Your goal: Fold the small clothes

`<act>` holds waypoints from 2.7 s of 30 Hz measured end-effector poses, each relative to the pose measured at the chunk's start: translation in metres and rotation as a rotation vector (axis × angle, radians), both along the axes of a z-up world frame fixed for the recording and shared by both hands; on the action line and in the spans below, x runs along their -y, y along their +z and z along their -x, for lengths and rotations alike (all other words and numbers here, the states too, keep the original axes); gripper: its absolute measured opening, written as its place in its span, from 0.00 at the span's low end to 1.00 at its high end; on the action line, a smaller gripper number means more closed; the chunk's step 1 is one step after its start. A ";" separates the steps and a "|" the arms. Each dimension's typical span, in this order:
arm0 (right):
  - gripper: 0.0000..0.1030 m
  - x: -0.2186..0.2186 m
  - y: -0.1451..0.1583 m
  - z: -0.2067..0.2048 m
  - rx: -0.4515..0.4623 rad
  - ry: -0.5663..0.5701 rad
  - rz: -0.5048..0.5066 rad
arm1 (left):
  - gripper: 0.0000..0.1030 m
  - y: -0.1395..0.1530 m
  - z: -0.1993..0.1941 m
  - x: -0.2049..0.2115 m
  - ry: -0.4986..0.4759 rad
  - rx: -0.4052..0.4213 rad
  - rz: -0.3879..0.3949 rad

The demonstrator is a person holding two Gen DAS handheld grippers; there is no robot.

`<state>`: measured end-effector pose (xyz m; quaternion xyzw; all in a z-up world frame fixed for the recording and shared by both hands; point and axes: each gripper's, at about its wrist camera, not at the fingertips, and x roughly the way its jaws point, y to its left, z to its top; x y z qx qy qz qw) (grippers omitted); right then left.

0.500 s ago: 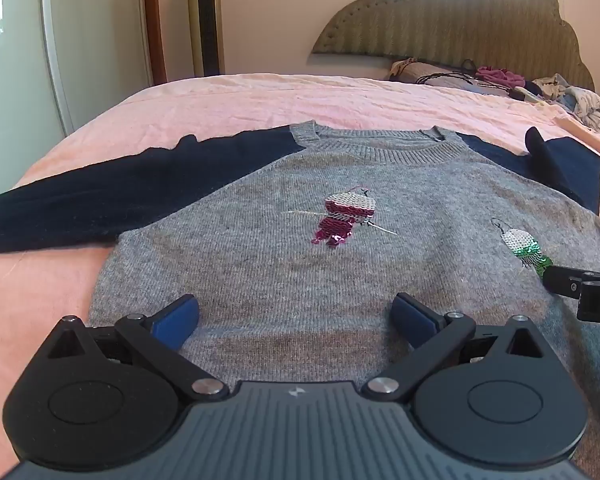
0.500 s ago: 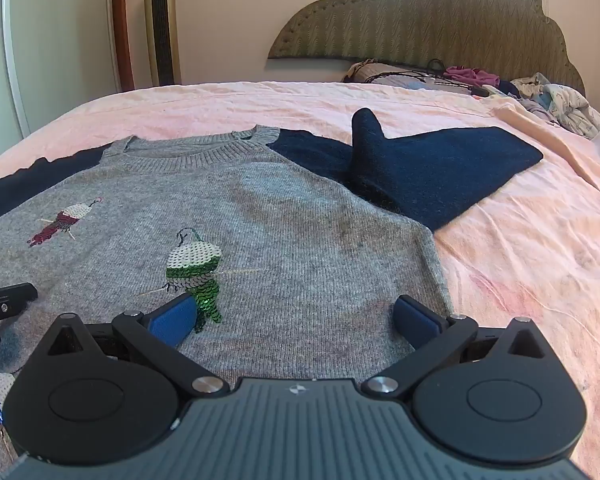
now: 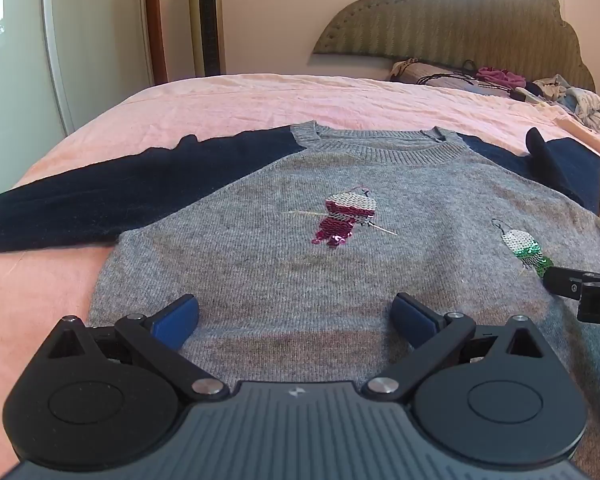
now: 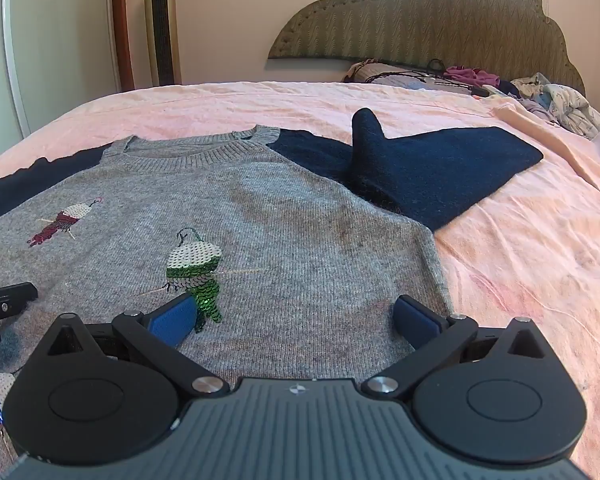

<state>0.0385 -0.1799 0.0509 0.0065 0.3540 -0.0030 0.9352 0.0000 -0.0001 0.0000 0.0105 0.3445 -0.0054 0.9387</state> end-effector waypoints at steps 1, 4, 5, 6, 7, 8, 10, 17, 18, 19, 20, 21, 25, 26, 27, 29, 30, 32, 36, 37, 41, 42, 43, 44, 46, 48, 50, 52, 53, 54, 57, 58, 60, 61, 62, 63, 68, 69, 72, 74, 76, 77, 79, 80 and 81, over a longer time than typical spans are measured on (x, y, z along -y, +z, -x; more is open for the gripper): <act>1.00 0.000 0.000 0.000 0.000 0.000 0.000 | 1.00 0.000 0.000 0.000 0.000 0.000 0.000; 1.00 0.000 0.000 0.000 0.000 0.000 0.000 | 1.00 0.000 0.000 0.000 0.000 0.000 0.000; 1.00 0.000 0.000 0.000 0.000 0.000 0.000 | 1.00 0.000 0.000 0.000 0.000 0.000 -0.001; 1.00 0.000 0.000 0.000 0.000 0.000 0.000 | 1.00 0.000 0.000 0.000 0.000 0.000 0.000; 1.00 0.000 0.000 0.000 0.000 0.000 0.000 | 1.00 0.000 0.000 0.000 0.000 0.000 0.000; 1.00 0.000 0.000 0.000 0.000 0.000 0.000 | 1.00 0.000 0.000 0.000 0.000 0.000 0.000; 1.00 0.000 0.000 0.000 0.000 0.000 0.000 | 1.00 0.000 0.000 0.000 0.000 0.001 0.000; 1.00 0.000 0.000 0.000 0.000 0.000 0.000 | 1.00 0.000 0.000 0.000 0.000 0.001 0.000; 1.00 0.000 0.000 0.000 0.000 0.000 0.000 | 1.00 0.000 0.000 0.000 0.001 0.001 0.000; 1.00 0.000 0.000 0.000 0.000 0.000 0.000 | 1.00 0.000 0.000 0.000 0.001 0.001 0.000; 1.00 0.000 0.000 0.000 0.000 0.000 0.000 | 1.00 0.000 0.000 0.000 0.000 0.001 0.000; 1.00 0.000 0.000 0.000 0.000 0.000 0.000 | 1.00 0.000 0.000 0.000 0.000 0.001 0.000; 1.00 -0.001 0.000 0.000 0.000 0.000 0.000 | 1.00 0.000 0.000 0.000 0.001 0.001 0.000; 1.00 -0.001 0.000 0.000 0.000 0.000 0.000 | 1.00 0.000 0.000 0.000 0.000 0.001 0.000; 1.00 -0.001 0.000 0.000 0.000 0.000 0.000 | 1.00 0.000 0.000 0.000 0.000 0.001 0.000; 1.00 -0.001 0.000 0.000 0.000 0.000 0.000 | 1.00 0.000 0.000 0.000 0.000 0.001 0.001; 1.00 -0.001 0.000 0.000 0.000 0.000 0.000 | 1.00 0.000 0.000 0.000 0.001 0.001 0.000; 1.00 -0.001 0.000 0.000 0.000 0.000 0.000 | 1.00 0.000 0.000 0.000 0.000 0.001 0.001; 1.00 -0.001 0.000 0.000 0.000 0.000 0.000 | 1.00 0.000 0.000 0.000 0.001 0.001 0.001; 1.00 -0.001 0.000 0.000 0.000 0.000 0.000 | 1.00 0.000 0.000 0.000 0.000 0.001 0.001; 1.00 -0.001 0.000 0.000 0.000 0.000 0.000 | 1.00 0.000 0.000 0.000 0.001 0.001 0.001; 1.00 -0.001 0.000 0.000 0.000 0.000 0.000 | 1.00 0.000 0.000 0.000 0.001 0.002 0.001; 1.00 -0.001 0.000 0.000 0.000 0.000 0.000 | 1.00 0.000 0.000 0.000 0.001 0.002 0.001; 1.00 -0.001 0.000 0.000 0.000 0.000 0.000 | 1.00 0.000 0.000 0.000 0.001 0.002 0.001; 1.00 -0.001 0.000 0.000 0.000 0.000 0.000 | 1.00 0.000 0.000 0.000 0.000 0.002 0.001; 1.00 -0.001 0.000 0.000 0.000 0.000 0.000 | 1.00 0.000 0.000 0.000 0.001 0.002 0.001; 1.00 -0.001 0.000 0.000 0.000 0.000 0.000 | 1.00 0.000 0.000 0.000 0.001 0.002 0.001; 1.00 -0.001 0.000 0.000 0.000 0.000 0.000 | 1.00 0.000 0.000 0.000 0.001 0.002 0.001; 1.00 -0.001 0.000 0.000 0.000 0.000 0.000 | 1.00 0.000 0.000 0.000 0.001 0.002 0.001; 1.00 -0.001 0.000 0.000 0.000 0.000 0.000 | 1.00 0.000 0.000 0.000 0.001 0.002 0.001; 1.00 -0.001 0.000 0.000 0.000 0.000 0.000 | 1.00 0.000 0.000 0.000 0.001 0.002 0.001; 1.00 -0.001 0.000 0.000 0.000 0.000 0.000 | 1.00 0.000 0.000 0.000 0.000 0.002 0.001; 1.00 -0.001 0.000 0.000 0.000 0.000 0.000 | 1.00 0.000 0.000 0.000 0.001 0.002 0.001; 1.00 -0.001 0.000 0.000 0.000 0.000 0.000 | 1.00 0.000 0.000 0.000 0.001 0.002 0.001; 1.00 -0.001 0.000 0.000 0.000 0.000 0.000 | 1.00 0.000 0.000 0.000 0.001 0.002 0.001; 1.00 -0.001 0.000 0.000 0.000 0.000 0.000 | 1.00 0.000 0.000 0.000 0.001 0.002 0.001; 1.00 -0.001 0.000 0.000 0.000 0.000 0.000 | 1.00 0.000 0.000 0.000 0.000 0.002 0.001; 1.00 -0.001 0.000 0.000 0.000 0.000 0.000 | 1.00 0.000 0.000 0.000 0.001 0.002 0.001; 1.00 -0.001 -0.001 0.000 0.000 0.000 0.000 | 1.00 0.000 0.000 0.000 0.001 0.002 0.002; 1.00 -0.001 -0.001 0.000 -0.004 0.003 0.001 | 1.00 0.000 0.000 0.000 0.000 0.002 0.001; 1.00 0.002 0.002 -0.002 -0.022 0.028 -0.004 | 1.00 0.000 0.000 0.000 0.000 0.002 0.002; 1.00 0.005 0.005 -0.005 -0.034 0.047 -0.015 | 1.00 0.000 0.000 0.000 0.000 0.002 0.002; 1.00 0.019 0.018 -0.009 -0.014 0.064 -0.085 | 1.00 0.000 0.000 0.000 0.000 0.002 0.003; 1.00 0.033 0.028 -0.009 0.020 0.064 -0.142 | 1.00 0.000 0.000 0.000 0.000 0.002 0.003; 1.00 0.050 0.037 -0.012 0.048 0.061 -0.204 | 1.00 0.000 0.000 0.000 0.000 0.003 0.004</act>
